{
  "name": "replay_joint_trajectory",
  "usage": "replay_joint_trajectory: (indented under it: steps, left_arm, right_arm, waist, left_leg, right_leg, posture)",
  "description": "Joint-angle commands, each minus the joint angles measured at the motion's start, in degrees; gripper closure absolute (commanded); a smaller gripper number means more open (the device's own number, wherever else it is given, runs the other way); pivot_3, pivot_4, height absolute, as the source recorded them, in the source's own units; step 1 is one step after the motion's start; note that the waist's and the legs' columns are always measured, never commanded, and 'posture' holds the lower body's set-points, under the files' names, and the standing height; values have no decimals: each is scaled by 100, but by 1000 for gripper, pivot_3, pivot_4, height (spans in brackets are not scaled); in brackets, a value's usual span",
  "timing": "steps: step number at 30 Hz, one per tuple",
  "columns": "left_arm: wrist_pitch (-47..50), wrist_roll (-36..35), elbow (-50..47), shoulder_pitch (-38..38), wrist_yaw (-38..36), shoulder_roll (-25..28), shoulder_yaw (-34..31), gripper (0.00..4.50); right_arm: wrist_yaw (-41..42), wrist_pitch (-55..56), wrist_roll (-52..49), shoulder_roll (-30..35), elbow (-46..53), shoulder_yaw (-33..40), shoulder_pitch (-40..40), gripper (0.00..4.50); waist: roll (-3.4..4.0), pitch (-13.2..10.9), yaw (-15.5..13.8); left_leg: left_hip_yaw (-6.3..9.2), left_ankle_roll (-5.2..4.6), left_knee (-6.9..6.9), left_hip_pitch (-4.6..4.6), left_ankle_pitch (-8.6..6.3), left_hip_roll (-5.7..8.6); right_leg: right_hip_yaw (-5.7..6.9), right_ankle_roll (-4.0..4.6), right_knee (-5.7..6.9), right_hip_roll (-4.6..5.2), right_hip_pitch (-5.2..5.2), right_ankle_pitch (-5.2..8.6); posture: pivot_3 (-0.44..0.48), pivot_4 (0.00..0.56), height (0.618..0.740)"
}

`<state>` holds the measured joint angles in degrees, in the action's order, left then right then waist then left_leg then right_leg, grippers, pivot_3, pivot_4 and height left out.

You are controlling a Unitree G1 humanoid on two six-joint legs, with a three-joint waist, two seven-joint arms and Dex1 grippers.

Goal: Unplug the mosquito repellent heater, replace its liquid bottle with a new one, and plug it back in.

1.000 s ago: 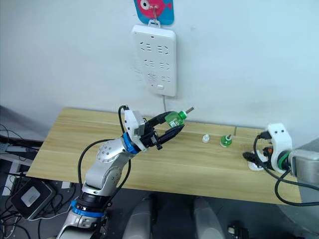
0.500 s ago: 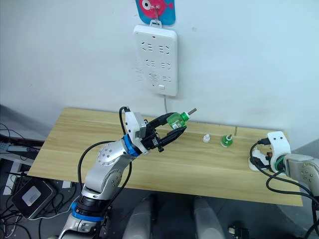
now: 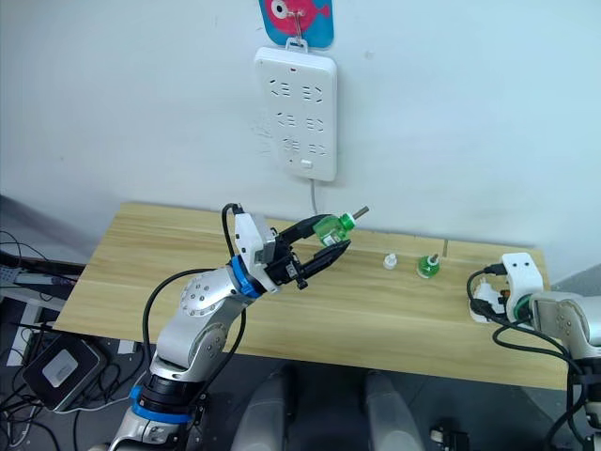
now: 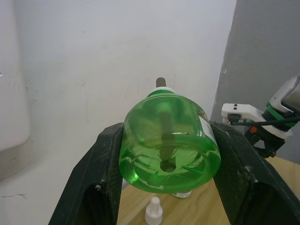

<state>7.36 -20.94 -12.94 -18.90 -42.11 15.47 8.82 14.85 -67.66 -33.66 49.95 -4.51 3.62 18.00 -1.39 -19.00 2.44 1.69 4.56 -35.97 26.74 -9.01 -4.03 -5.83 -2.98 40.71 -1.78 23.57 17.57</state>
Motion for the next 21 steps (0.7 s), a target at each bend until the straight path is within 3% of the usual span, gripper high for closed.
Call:
replay_joint_trajectory:
  steps: [1, 13, 16, 19, 21]
  left_arm:
    - [27, -31, -309, -91, -49, 5, 70, 2249]
    - [55, 3, -279, -88, -75, 69, 64, 2249]
    - [52, 11, -243, -104, -81, 84, 46, 2249]
    - [64, 3, -221, -117, -70, 83, 31, 2249]
    - [73, -3, -218, -121, -72, 83, 31, 2249]
  right_arm:
    - [295, -21, 266, 12, -274, -28, 179, 37]
    - [964, -204, 780, -111, -1229, -144, 815, 37]
    - [1073, -226, 865, -110, -1233, -155, 816, 588]
    - [1174, -237, 914, -107, -1257, -111, 823, 1549]
    - [1309, -193, 951, -14, -1202, -138, 789, 1544]
  waist:
    - [0, 0, -5]
    - [0, -1, -16]
    - [0, -1, -21]
    - [-1, -2, -21]
    - [-1, -2, -22]
  left_leg:
    - [0, 0, 0, 0, 0, 0]
    - [0, 0, 2, 0, 0, 1]
    - [0, 0, 2, 0, 0, 1]
    - [0, 0, 1, -1, 0, 0]
    - [-1, 0, 0, -1, 0, 1]
  right_leg:
    - [-1, 0, 0, 0, 0, 0]
    - [-1, 0, -1, 0, 0, 0]
    - [-1, 0, -2, 0, 0, 0]
    - [-1, 0, -2, 0, -2, 0]
    - [-2, 0, -2, 0, -2, 0]
  posture:
    - [-9, 312, 740]
    - [-3, 325, 740]
    - [-2, 325, 740]
    - [-4, 326, 740]
    - [-5, 327, 740]
